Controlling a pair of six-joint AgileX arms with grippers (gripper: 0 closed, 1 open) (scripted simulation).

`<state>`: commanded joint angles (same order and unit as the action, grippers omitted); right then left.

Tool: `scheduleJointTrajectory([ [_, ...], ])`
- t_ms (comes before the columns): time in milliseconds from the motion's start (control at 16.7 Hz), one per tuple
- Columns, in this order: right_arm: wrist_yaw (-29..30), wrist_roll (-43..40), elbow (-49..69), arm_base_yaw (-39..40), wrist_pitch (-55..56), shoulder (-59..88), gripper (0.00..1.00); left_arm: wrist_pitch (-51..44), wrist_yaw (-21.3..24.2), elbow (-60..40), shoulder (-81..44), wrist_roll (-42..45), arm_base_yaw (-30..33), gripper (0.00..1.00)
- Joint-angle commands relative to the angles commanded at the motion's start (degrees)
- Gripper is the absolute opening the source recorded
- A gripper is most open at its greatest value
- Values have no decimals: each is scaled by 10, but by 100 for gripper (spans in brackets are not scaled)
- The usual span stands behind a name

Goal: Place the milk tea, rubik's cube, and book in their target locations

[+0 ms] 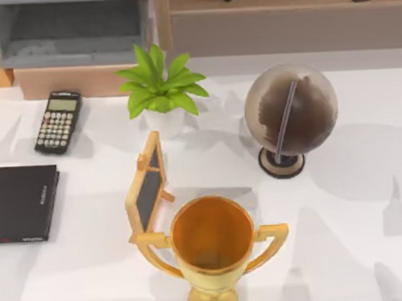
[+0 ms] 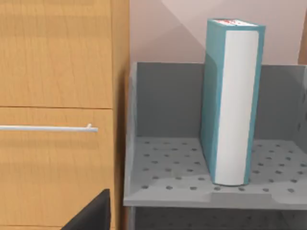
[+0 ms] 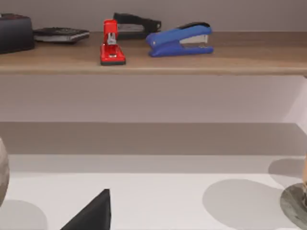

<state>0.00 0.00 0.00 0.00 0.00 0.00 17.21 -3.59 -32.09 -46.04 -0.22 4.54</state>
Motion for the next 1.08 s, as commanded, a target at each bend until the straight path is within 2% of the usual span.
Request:
scheduleJointTrajectory([
  [300, 0, 0, 0, 0, 0, 0, 100, 89, -18, -180, -324, 0, 24, 100],
  [540, 0, 0, 0, 0, 0, 0, 100, 151, -31, -298, -515, 0, 40, 100],
  [780, 0, 0, 0, 0, 0, 0, 100, 194, -39, -375, -612, -1, 51, 100],
  [1080, 0, 0, 0, 0, 0, 0, 100, 202, -41, -389, -625, -1, 53, 100],
])
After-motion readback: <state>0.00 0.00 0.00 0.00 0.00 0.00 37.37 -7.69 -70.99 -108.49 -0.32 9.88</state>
